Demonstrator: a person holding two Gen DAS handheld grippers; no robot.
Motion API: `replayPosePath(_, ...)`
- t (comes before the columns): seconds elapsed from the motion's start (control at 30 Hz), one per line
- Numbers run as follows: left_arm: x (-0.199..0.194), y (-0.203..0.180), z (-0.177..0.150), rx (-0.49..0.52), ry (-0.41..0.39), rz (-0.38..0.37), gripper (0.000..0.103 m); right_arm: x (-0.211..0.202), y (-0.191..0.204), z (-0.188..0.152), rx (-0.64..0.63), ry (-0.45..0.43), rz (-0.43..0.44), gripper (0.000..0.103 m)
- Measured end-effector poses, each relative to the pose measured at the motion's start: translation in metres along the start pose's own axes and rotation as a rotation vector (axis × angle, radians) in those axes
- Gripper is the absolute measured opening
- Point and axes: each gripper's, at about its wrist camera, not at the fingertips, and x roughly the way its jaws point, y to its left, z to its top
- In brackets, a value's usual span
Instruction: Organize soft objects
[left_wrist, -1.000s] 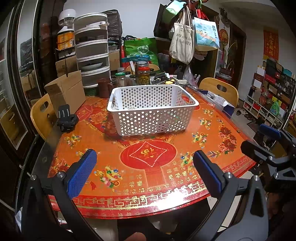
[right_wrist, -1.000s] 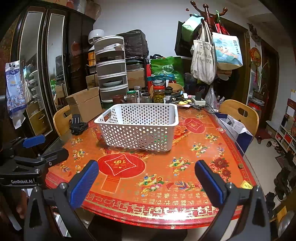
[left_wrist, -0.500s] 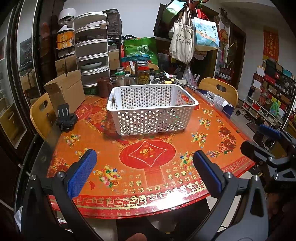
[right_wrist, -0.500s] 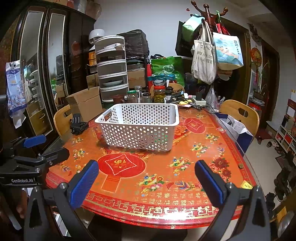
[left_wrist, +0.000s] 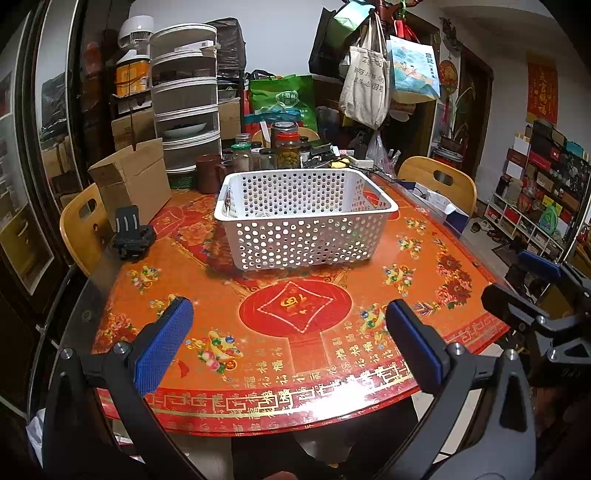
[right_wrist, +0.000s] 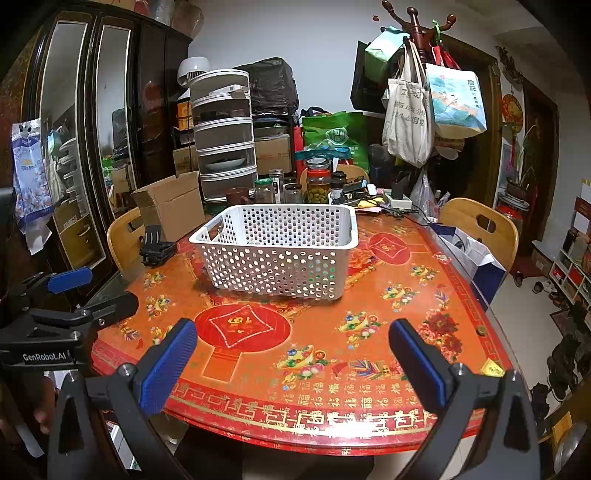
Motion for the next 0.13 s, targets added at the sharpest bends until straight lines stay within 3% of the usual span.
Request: replayPosePath(0.13,0.0003,-0.0010,-0.0014,0.001,-0.004,0.000,0.103,0.0005,0.0014,-0.0008,-0.001,0.000,0.005,0.103)
